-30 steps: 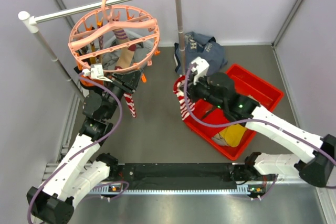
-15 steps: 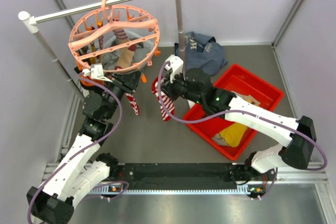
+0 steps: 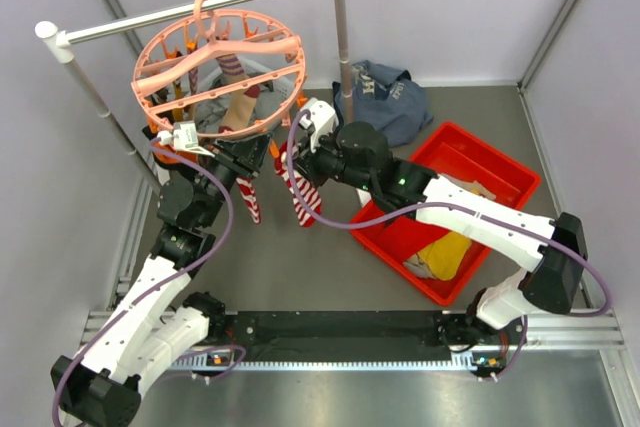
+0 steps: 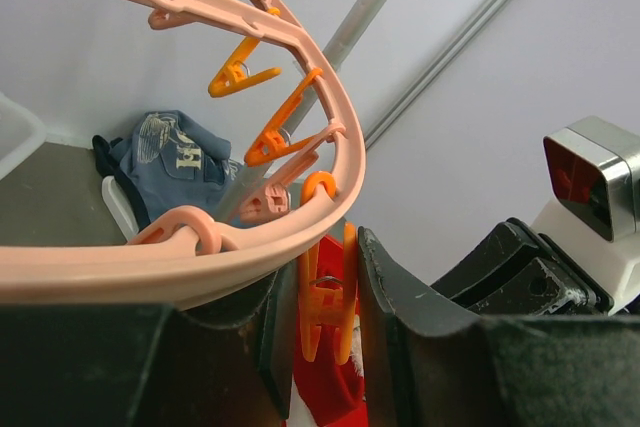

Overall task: Clip the socks to the hanger
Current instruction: Clamp the sock onto the hanger.

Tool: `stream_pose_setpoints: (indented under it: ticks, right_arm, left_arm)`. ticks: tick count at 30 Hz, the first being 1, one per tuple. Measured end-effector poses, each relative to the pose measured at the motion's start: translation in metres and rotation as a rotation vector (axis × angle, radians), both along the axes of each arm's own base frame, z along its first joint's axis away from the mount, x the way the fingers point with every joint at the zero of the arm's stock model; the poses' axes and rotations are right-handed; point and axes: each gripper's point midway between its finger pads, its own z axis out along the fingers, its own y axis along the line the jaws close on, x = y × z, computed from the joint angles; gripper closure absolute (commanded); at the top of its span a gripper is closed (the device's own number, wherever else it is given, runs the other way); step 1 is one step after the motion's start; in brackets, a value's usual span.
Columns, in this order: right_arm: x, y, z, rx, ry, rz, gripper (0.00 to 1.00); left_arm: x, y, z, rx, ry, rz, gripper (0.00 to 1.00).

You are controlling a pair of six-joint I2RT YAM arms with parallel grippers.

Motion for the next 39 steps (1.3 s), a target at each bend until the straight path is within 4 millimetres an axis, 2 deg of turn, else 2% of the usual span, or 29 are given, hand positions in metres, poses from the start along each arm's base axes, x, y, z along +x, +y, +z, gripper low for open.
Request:
stream_pose_setpoints:
  ticks: [11, 39]
  right_arm:
    - [-0.002, 0.008, 0.005, -0.001, 0.002, 0.013, 1.0]
    - [-0.005, 0.01, 0.015, 0.034, 0.034, 0.013, 1.0]
  left_arm:
    - [0.0, 0.0, 0.0, 0.024, -0.016, 0.002, 0.78]
    - [-0.002, 0.005, 0.0, 0.129, -0.079, 0.037, 0.77]
